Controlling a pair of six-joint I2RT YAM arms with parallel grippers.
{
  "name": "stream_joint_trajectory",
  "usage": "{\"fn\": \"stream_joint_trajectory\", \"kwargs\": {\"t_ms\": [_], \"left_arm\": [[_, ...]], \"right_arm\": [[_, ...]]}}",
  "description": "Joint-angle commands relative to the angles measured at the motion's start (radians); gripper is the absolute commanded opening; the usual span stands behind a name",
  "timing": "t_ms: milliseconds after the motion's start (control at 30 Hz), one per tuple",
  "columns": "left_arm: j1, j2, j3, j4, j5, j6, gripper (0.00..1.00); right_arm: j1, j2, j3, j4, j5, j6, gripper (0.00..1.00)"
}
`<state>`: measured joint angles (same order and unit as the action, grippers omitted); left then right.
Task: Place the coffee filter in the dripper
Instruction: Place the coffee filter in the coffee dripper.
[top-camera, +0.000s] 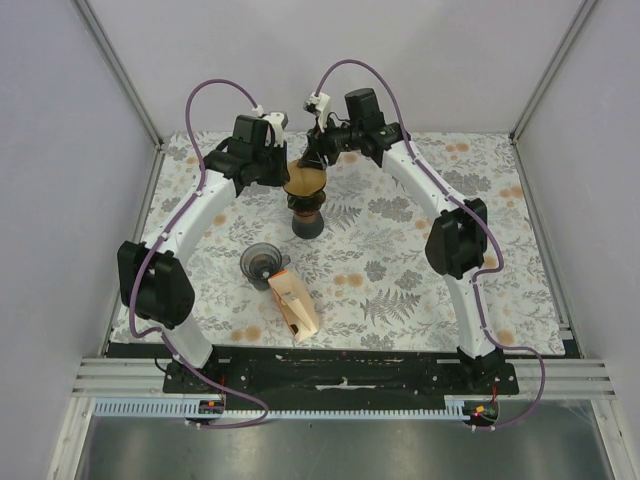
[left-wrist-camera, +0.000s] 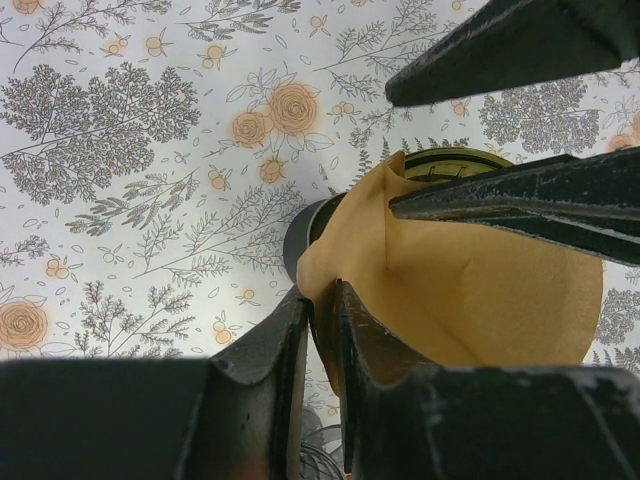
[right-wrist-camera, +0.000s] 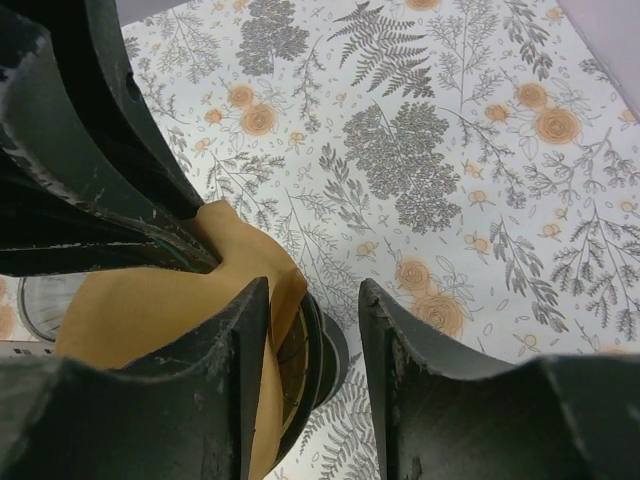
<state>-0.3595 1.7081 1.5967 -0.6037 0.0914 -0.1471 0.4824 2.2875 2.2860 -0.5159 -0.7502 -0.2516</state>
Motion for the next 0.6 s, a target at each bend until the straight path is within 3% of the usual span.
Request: {"fn": "stream_joint_trajectory", "kwargs": {"t_ms": [0, 167, 300, 400, 467, 567], "left_arm": [[0.001, -0.015, 0.003, 0.018, 0.028, 0.034, 0.22], [0.002, -0.015, 0.005, 0.018, 0.030, 0.034, 0.22], [0.002, -0.015, 0.005, 0.018, 0.030, 0.035, 0.22], [0.002, -0.018, 0.005, 0.018, 0.030, 0.035, 0.22], [0.002, -0.018, 0.003, 0.018, 0.030, 0.037, 0.23], [0.001, -0.019, 0.003, 0.018, 0.030, 0.037, 0.22]], "right_arm": [[0.005, -0.039, -0.031, 0.034, -0.072, -0.017, 0.44], [0.004, -0.075, -0.082, 0.037, -0.090, -0.064, 0.29], [0.004, -0.094, -0.108, 0.050, -0.097, -0.080, 0.09], [0.004, -0.099, -0.118, 0.056, -0.100, -0.081, 0.02], [0.004, -0.099, -0.123, 0.057, -0.098, -0.084, 0.01], [0.002, -0.100, -0.132, 0.056, -0.081, -0.083, 0.20]]}}
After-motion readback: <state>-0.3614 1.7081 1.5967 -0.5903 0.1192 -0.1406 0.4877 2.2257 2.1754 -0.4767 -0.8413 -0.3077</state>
